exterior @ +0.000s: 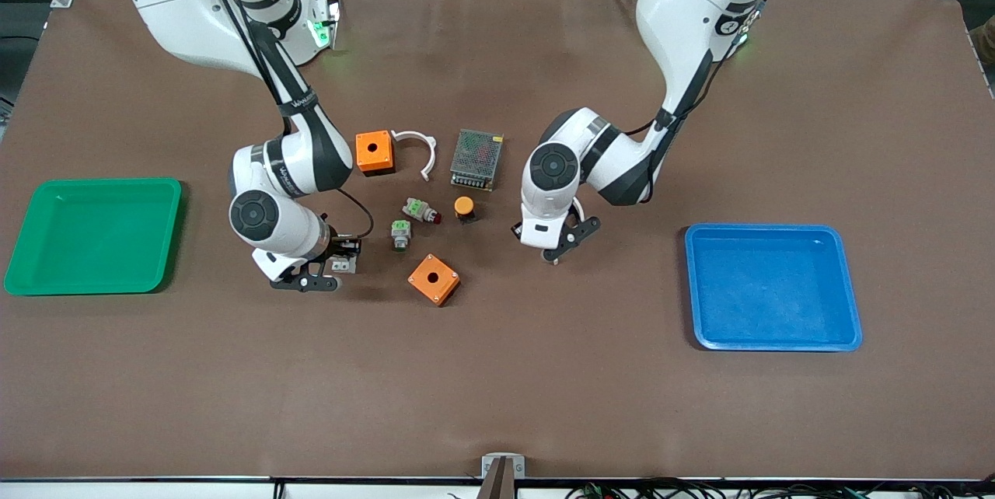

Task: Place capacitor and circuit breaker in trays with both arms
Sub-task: 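Grasp the breaker with the right gripper while the left gripper grasps the capacitor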

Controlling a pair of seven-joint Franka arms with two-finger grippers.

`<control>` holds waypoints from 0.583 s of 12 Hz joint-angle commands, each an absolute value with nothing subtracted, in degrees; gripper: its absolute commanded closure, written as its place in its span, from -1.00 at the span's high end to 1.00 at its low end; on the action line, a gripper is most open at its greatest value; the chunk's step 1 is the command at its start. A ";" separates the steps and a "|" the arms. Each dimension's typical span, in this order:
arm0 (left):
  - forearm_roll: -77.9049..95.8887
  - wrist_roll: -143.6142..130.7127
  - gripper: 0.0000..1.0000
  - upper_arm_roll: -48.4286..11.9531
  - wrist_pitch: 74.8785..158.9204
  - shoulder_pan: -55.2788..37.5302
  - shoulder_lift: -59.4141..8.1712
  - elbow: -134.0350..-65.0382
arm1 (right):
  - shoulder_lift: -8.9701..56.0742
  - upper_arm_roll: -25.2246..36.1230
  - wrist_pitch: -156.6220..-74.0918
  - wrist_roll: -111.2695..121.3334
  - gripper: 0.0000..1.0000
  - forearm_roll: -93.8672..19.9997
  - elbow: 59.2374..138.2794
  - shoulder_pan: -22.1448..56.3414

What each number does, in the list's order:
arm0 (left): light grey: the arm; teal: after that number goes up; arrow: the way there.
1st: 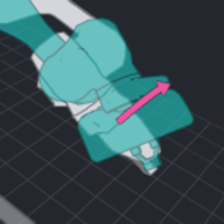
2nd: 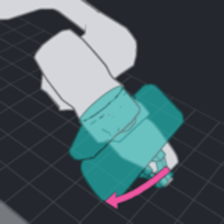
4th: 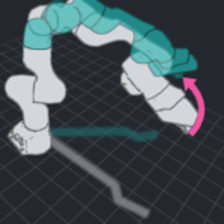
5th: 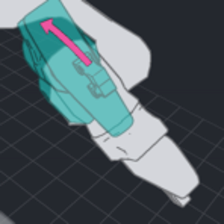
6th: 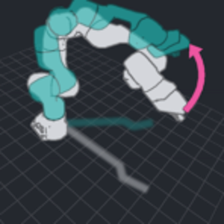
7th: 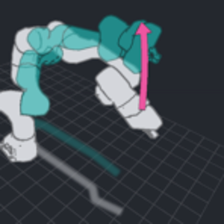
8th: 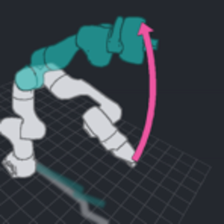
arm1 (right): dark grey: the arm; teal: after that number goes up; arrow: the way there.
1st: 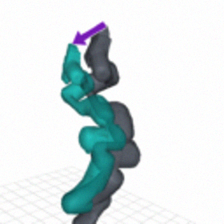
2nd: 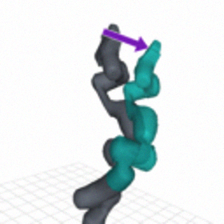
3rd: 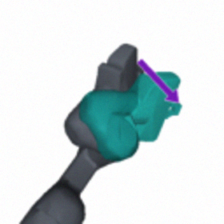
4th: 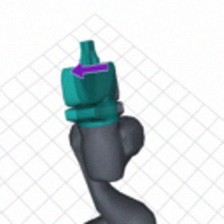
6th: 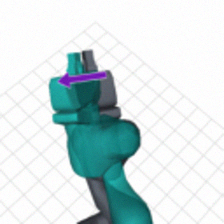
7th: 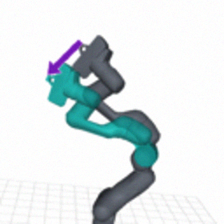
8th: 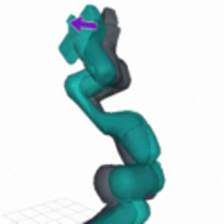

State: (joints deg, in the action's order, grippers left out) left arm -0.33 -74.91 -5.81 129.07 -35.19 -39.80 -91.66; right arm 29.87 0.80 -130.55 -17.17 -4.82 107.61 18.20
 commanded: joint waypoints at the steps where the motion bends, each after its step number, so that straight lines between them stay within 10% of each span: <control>1: -0.35 -74.28 -1.00 -5.45 124.91 -32.01 -32.46 -92.37 | 22.53 1.67 -122.56 -17.67 -0.54 -5.19 107.41 17.93; 7: -0.35 -49.26 -1.00 -5.54 114.96 -17.79 -24.96 -92.20 | 13.54 4.13 -98.03 -3.74 -0.54 1.23 96.96 2.76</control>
State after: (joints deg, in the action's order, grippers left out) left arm -0.37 -56.53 -5.03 116.08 -22.53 -26.54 -90.76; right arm 13.61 4.81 -102.08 -9.79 -0.32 99.76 8.53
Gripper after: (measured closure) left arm 0.656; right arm 0.599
